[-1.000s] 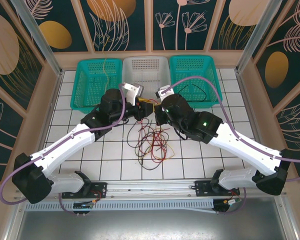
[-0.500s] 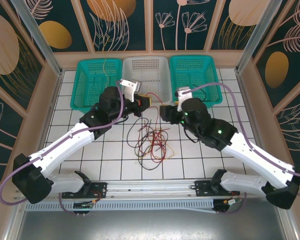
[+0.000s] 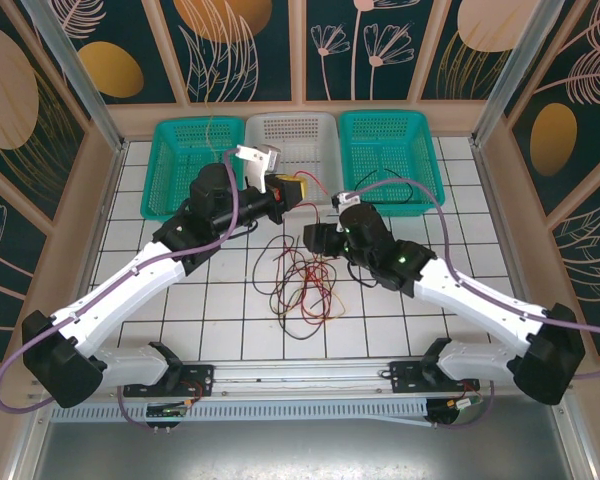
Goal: Untangle the cables
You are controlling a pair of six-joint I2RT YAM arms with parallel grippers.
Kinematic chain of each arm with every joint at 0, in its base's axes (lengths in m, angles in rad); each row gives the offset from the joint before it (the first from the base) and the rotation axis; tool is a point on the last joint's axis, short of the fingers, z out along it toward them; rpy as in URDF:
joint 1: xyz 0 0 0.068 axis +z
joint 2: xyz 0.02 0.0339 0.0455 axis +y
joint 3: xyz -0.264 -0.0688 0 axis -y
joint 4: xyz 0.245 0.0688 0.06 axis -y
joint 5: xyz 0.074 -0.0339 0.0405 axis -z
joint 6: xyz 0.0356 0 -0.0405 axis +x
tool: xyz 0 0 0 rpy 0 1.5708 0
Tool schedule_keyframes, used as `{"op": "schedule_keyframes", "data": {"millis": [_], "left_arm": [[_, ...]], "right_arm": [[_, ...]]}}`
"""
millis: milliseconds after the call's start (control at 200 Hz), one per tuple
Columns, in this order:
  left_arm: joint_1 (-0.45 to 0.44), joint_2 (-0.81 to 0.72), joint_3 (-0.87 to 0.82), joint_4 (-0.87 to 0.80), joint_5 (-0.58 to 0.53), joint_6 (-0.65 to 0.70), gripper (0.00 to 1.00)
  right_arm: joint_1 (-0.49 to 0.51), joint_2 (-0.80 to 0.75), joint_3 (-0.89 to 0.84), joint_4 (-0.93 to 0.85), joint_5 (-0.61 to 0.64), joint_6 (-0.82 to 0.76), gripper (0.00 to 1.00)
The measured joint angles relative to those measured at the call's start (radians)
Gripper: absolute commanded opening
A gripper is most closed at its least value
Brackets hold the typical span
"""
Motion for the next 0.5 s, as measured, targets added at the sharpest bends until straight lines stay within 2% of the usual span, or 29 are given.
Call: {"op": "schedule_keyframes", "data": {"millis": [150,265,501], "left_arm": [[0.002,-0.002,0.027,-0.004,0.010,-0.007,0.00],[0.012,-0.008,0.061,-0.008,0.012,-0.020,0.00],[0.027,-0.016,0.162,-0.008,0.043,-0.066,0.00]], "right_arm": [[-0.034,0.039,-0.030,0.071,0.003,0.031,0.28],[-0.037,0.052,-0.083,0.120,-0.004,0.060,0.24],[-0.039,0.061,-0.201,0.196,-0.024,0.116,0.23]]}}
